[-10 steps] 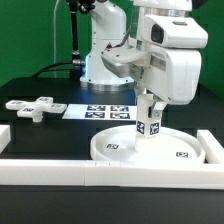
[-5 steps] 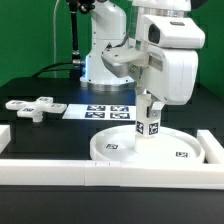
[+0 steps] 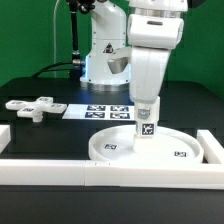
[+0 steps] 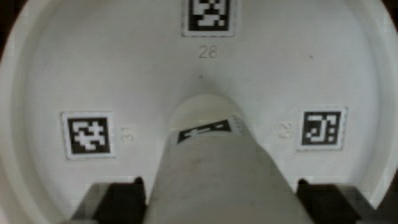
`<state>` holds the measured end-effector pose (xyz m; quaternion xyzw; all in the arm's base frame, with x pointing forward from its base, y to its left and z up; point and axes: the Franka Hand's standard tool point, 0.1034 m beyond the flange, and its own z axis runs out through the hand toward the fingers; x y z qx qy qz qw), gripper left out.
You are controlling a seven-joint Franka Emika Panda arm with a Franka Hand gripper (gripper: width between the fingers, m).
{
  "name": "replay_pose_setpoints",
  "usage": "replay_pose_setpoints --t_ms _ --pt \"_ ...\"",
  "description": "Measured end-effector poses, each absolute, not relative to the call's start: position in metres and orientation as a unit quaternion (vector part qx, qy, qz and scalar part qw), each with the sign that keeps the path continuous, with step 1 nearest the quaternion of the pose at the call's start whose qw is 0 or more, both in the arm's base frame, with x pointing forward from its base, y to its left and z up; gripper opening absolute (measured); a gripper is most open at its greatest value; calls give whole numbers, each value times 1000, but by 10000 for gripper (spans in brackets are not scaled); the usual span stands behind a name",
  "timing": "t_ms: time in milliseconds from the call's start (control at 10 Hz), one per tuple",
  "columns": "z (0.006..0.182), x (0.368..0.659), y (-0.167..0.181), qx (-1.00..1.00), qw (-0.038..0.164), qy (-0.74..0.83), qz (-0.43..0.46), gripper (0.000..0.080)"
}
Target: Assemble round table
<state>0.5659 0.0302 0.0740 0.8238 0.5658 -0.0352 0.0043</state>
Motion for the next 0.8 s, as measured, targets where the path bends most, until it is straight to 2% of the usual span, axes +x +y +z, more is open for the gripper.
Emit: replay_pose_setpoints --t_ms 200,800 --pt "74 563 34 895 -7 443 -39 409" --pt "74 563 40 970 0 237 -49 409"
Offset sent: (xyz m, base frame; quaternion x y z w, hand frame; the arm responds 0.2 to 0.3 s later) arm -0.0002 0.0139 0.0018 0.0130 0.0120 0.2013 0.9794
